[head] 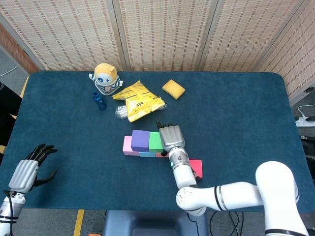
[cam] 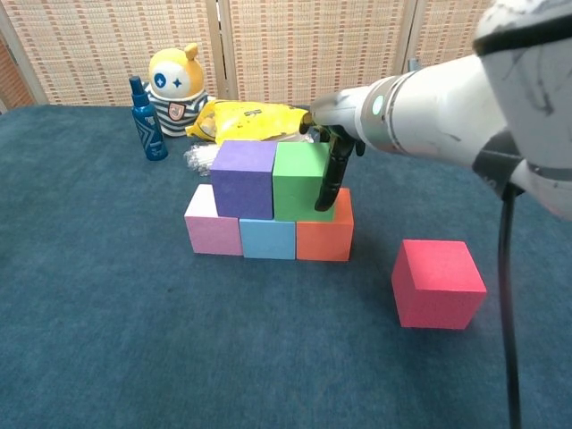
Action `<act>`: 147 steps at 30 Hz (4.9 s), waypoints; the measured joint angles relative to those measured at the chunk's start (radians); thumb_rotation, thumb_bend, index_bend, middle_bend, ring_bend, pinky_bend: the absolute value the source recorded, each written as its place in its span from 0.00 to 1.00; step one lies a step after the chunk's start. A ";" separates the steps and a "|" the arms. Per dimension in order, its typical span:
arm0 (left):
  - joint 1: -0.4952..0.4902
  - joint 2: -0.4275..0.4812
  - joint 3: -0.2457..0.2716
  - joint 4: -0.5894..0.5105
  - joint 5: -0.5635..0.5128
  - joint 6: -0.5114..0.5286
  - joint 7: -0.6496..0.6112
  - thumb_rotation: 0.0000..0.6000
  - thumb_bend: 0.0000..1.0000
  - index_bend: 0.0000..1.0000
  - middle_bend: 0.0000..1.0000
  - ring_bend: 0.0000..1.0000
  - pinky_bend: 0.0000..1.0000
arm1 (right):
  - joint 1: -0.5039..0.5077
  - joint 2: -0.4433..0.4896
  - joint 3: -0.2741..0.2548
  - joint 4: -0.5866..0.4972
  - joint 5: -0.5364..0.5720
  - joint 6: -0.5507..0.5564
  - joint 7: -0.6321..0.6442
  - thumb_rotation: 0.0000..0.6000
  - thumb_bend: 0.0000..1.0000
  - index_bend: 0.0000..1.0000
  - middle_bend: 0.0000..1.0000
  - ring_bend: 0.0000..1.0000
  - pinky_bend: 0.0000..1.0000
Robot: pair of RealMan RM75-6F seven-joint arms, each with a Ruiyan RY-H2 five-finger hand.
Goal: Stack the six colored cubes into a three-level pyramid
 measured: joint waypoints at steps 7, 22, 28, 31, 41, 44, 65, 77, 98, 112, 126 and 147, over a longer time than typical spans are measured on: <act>-0.009 0.001 -0.013 -0.016 -0.003 -0.001 0.028 1.00 0.33 0.22 0.15 0.07 0.25 | -0.053 0.107 0.009 -0.106 -0.030 -0.013 0.060 1.00 0.22 0.00 0.19 0.19 0.34; -0.033 -0.011 -0.044 -0.025 -0.028 -0.013 0.132 1.00 0.32 0.23 0.16 0.07 0.25 | -0.378 0.456 -0.188 -0.390 -0.491 -0.091 0.359 1.00 0.22 0.16 0.29 0.28 0.34; -0.036 -0.002 -0.043 -0.058 -0.030 -0.021 0.155 1.00 0.33 0.23 0.16 0.07 0.25 | -0.493 0.515 -0.320 -0.403 -0.717 -0.155 0.473 1.00 0.22 0.19 0.31 0.29 0.34; -0.037 0.001 -0.039 -0.068 -0.033 -0.028 0.158 1.00 0.33 0.23 0.16 0.07 0.25 | -0.526 0.515 -0.375 -0.390 -0.782 -0.188 0.496 1.00 0.22 0.20 0.31 0.29 0.34; -0.025 0.005 -0.030 -0.062 -0.038 -0.024 0.134 1.00 0.33 0.23 0.16 0.07 0.25 | -0.529 0.410 -0.406 -0.286 -0.765 -0.213 0.461 1.00 0.22 0.24 0.32 0.30 0.34; -0.022 0.006 -0.027 -0.059 -0.037 -0.023 0.117 1.00 0.33 0.23 0.16 0.07 0.25 | -0.523 0.377 -0.407 -0.258 -0.745 -0.217 0.447 1.00 0.22 0.25 0.32 0.30 0.34; -0.018 0.000 -0.024 -0.027 -0.035 -0.021 0.076 1.00 0.32 0.23 0.15 0.07 0.25 | -0.542 0.243 -0.407 -0.130 -0.778 -0.154 0.403 1.00 0.30 0.57 0.44 0.43 0.40; -0.015 0.011 -0.022 -0.055 -0.020 -0.004 0.115 1.00 0.32 0.23 0.15 0.07 0.25 | -0.502 0.569 -0.270 -0.419 -0.806 -0.204 0.540 1.00 0.30 0.57 0.45 0.44 0.42; 0.004 0.019 -0.004 -0.078 -0.006 0.011 0.129 1.00 0.32 0.23 0.15 0.07 0.25 | 0.083 0.521 -0.065 -0.332 -0.004 -0.260 0.383 1.00 0.30 0.56 0.45 0.44 0.42; 0.013 0.008 0.003 -0.041 -0.006 0.012 0.081 1.00 0.33 0.22 0.15 0.07 0.25 | 0.251 0.385 -0.043 -0.169 0.225 -0.198 0.250 1.00 0.30 0.54 0.45 0.44 0.42; 0.015 -0.004 0.002 -0.020 -0.007 0.011 0.063 1.00 0.33 0.22 0.15 0.07 0.25 | 0.281 0.336 -0.039 -0.130 0.257 -0.185 0.199 1.00 0.30 0.53 0.45 0.44 0.42; 0.016 -0.013 0.002 0.002 -0.009 0.006 0.040 1.00 0.32 0.22 0.15 0.07 0.25 | 0.285 0.301 -0.032 -0.126 0.259 -0.137 0.157 1.00 0.30 0.52 0.45 0.43 0.42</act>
